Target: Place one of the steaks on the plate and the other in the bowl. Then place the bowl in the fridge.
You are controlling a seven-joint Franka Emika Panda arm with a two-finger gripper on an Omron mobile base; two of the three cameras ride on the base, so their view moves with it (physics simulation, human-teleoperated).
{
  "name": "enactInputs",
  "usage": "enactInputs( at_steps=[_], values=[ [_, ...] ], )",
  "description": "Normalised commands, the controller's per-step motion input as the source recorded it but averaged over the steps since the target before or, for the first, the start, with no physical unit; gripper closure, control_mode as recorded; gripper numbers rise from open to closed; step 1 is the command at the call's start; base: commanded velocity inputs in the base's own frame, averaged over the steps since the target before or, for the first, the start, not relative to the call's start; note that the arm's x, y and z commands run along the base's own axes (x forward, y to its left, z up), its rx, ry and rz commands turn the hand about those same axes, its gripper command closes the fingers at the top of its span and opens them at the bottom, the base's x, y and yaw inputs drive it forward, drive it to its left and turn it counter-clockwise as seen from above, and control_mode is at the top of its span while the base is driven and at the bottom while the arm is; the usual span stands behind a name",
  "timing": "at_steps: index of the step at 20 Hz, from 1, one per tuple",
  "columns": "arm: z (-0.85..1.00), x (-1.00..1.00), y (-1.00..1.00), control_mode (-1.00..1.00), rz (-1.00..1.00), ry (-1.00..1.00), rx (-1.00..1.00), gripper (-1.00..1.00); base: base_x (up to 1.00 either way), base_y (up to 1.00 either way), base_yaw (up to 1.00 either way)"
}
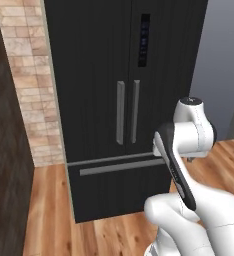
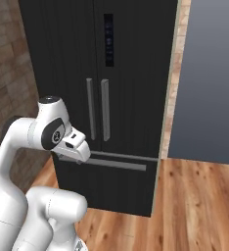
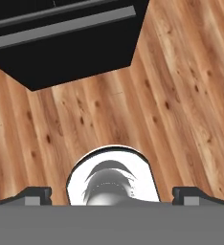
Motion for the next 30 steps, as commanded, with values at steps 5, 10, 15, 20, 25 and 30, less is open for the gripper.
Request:
enactInputs(
  at_steps=[5,10,15,20,25,30],
  values=[
    [0.0,0.0,0.0,1.0,0.0,0.0,0.0,-1.0,0.02,0.02,0.0],
    [0.0,0.56,0.0,-1.0,0.16,-0.33,0.0,-1.0,0.0,0.0,0.0],
    [0.14,0.78,-0.03,-1.0,0.13,-0.2,-0.03,-1.0,0.0,0.0,0.0],
    [0.65,1.0,0.03,-1.0,0.01,0.06,-0.15,-1.0,0.0,0.0,0.0],
    [0.05,0.93,-0.01,-1.0,0.0,-0.02,0.05,-1.0,0.0,0.0,0.0],
    [-0.03,0.53,0.0,-1.0,0.02,-0.02,0.05,-1.0,0.0,0.0,0.0]
  ],
)
